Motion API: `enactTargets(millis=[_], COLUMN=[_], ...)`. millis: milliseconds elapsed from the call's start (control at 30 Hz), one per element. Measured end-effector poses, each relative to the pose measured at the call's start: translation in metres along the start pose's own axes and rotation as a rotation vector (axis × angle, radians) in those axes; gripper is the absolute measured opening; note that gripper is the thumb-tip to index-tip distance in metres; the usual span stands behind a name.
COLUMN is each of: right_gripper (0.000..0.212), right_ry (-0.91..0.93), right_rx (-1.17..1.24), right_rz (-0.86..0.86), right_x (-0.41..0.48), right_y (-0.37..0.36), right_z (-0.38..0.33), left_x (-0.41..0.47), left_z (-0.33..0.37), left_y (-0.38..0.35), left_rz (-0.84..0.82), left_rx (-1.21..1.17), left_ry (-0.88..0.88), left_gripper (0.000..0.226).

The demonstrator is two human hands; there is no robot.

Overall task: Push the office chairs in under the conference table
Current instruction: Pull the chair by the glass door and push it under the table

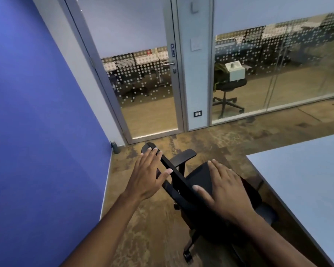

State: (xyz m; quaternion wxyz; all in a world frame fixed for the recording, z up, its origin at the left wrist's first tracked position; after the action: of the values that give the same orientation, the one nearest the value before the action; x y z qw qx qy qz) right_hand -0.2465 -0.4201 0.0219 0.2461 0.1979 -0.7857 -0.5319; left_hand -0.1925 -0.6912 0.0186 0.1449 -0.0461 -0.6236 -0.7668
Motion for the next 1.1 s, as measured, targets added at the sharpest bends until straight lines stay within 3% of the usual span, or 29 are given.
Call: enactTargets(millis=[233,367,533,700,833,967,1100], right_gripper=[0.119,0.133,0.149,0.151,0.135,0.106,0.101], right_ry=[0.032,-0.017,-0.174,-0.327,-0.45,-0.448,-0.457], right_rx=[0.046,0.042,0.102,0.036,-0.042,-0.077,-0.098], right_rz=[-0.171,-0.256,-0.465,-0.418,-0.347,-0.334,-0.316], right_x=[0.068,0.077,0.068,0.059,0.045,0.041,0.03], right_y=[-0.063,-0.096,-0.127,-0.125,-0.117,-0.11,-0.103], right_z=[-0.033,-0.046,-0.046,-0.045,-0.055,-0.064,-0.069], left_x=[0.066,0.093,0.117,0.132,0.144,0.141,0.134], left_z=[-0.043,-0.072,-0.102,-0.116,-0.11,-0.111,-0.104], left_y=[-0.022,-0.041,-0.074,-0.083,-0.084,-0.081,-0.077], left_rz=[-0.089,-0.158,-0.369,-0.385,-0.385,-0.36,-0.362], left_rx=[0.083,0.078,0.089,0.067,0.024,0.007,0.001], left_ry=[-0.071,-0.143,-0.33,-0.529,-0.699,-0.732,-0.744], left_gripper=[0.095,0.096,0.093,0.076,0.074,0.076,0.079])
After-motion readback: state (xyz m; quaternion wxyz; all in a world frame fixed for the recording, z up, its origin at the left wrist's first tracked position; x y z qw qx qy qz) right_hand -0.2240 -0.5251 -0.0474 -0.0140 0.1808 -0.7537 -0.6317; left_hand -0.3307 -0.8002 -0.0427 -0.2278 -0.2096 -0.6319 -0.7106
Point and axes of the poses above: each hand's wrist, its own x-axis towards the middle knuckle, its own y-axis out of the back of the hand, z = x × y, the point moved 5 cm from there along x, towards the middle knuckle
